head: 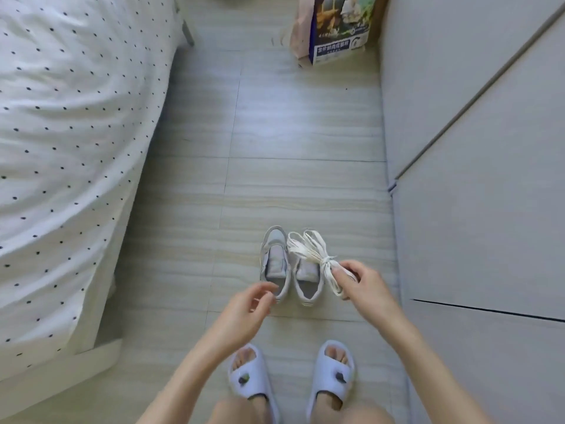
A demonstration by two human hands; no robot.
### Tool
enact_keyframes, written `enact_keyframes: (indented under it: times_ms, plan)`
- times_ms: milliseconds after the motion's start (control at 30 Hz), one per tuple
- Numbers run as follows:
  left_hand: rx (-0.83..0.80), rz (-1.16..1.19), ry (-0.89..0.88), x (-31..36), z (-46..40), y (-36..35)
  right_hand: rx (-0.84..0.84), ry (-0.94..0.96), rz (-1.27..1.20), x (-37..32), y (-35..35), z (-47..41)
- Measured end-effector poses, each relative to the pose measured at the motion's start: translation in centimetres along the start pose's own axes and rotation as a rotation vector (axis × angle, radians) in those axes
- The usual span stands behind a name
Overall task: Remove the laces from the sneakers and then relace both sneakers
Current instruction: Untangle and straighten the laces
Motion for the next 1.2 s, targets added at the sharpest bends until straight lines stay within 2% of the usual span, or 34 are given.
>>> enact_keyframes:
  times_ms: [200, 400, 533, 733, 967, 1200]
  plan:
    - [0.073, -0.046, -0.190, -7.2, -13.9, -3.6, 0.012, 0.111, -0.041, 8.8, -4.8, -12.8]
    - [0.126, -0.102, -0.335, -9.4, -17.4, -4.9, -0.044, 0.238, -0.089, 10.8, -6.8, -16.6]
    - [0.217, -0.102, -0.458, -7.3, -13.7, -3.4, -0.046, 0.400, -0.071, 7.7, -6.0, -13.0]
    - [0.329, -0.011, -0.648, -2.2, -4.2, -1.9, -0.040, 0.621, -0.083, 2.7, -4.5, -3.0]
    - [0.436, 0.278, -0.862, 1.2, 4.5, -1.7, 0.034, 0.869, -0.209, 0.5, -4.5, 7.0]
    - [0.474, 0.415, -0.851, 1.3, 6.1, -1.5, 0.062, 0.960, -0.285, -0.3, -5.4, 9.7]
Point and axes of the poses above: each hand's wrist, its own z-axis away from the middle knuckle, its own y-axis out of the back of the hand, x = y × z, the point moved 3 cm from there along -z, towards the middle knuckle, and after that the axes turned 3 degrees about -z, right-handed, at the moved point
